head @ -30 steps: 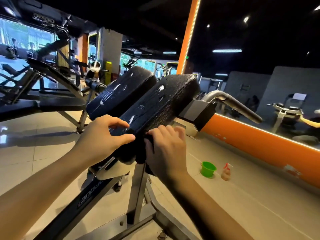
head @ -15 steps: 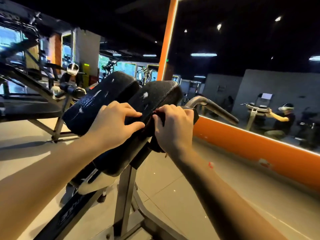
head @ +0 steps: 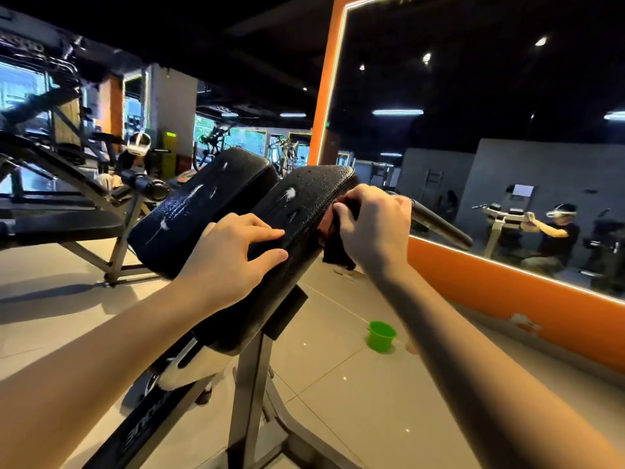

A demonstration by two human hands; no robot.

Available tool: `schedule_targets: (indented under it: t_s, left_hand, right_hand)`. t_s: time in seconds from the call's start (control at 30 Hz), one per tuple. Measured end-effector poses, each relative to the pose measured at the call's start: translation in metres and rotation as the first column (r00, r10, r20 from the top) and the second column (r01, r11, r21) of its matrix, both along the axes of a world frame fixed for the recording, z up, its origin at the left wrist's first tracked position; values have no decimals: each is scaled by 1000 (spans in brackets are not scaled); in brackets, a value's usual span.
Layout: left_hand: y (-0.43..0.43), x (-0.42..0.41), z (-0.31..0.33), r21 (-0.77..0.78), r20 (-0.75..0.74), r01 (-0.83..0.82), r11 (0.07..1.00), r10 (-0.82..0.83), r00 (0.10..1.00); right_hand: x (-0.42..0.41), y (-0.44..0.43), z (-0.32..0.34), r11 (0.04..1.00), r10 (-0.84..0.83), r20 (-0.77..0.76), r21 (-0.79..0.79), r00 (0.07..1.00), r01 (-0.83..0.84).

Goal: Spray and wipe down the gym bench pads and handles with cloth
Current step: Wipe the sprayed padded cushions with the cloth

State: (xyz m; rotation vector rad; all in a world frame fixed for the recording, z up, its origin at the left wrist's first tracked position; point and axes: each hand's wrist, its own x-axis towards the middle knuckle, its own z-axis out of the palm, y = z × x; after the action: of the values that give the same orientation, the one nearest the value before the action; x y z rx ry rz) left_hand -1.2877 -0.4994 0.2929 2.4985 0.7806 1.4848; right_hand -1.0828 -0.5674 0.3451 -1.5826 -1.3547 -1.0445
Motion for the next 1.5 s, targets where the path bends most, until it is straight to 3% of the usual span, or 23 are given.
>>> schedule_targets:
  t_s: [0.07,0.17,0.3,0.37,0.47,0.53,0.67,0.77,0.87,0.97,1.03,1.2,1.27,1.37,1.5]
  left_hand:
    - [-2,0,0,-24,11,8,1000,-7,1000]
    - [-5,-2,1,-42,19,16,999,-16,1000]
    - [-10,-10,-4,-70,41,16,997,-13,999]
    - [-16,-17,-14,-104,59,-5,995,12,998]
    - [-23,-23,-24,-121,50,-49,991,56,997]
    - [-24,-24,-22,-139,36,-71,988,77,996]
    - [-24,-24,-20,-154,35,-72,985,78,996]
    - [-26,-26,-22,-119,31,-72,990,76,997]
    - [-27,-28,-21,-118,19,-85,989,88,996]
    - [-27,-29,-17,-166,-38,-90,982,85,996]
    - [-28,-31,-11,-200,-68,-90,976,78,995]
    - [-43,-27,-3,-169,7,-6,986,7,1000]
    - [-54,-22,-2,-122,-65,74,990,-82,995]
    - [-61,-15,-1,-128,-188,82,988,-105,977]
    - [-65,-14,1,-189,-115,109,976,-132,984]
  right_hand:
    - [11,6,17,998,-56,-90,-15,994,55]
    - [-7,4,-2,1000,-6,-129,-10,992,5]
    - [-53,-20,-76,978,143,76,-165,987,-129]
    - [-43,-19,-67,985,118,144,-143,983,-97]
    - [-12,-4,-10,1000,14,0,6,1000,-14]
    - [-6,1,10,1000,-14,-89,9,996,14]
    - [-49,-10,-47,994,105,-47,-34,993,-107]
    - [-74,-31,-100,946,247,-7,-215,969,-243]
    - [-65,-43,-99,909,307,-183,-236,934,-345]
    - [-50,-52,-71,896,354,-463,-81,813,-436]
    - [-51,-55,-58,850,365,-614,-86,700,-519]
    - [-51,-56,-55,756,335,-749,-149,572,-638]
    - [-48,-59,-52,703,322,-810,-142,490,-697]
    - [-39,-67,-47,618,304,-888,-92,345,-781]
    - [-21,-76,-52,544,308,-935,23,175,-839]
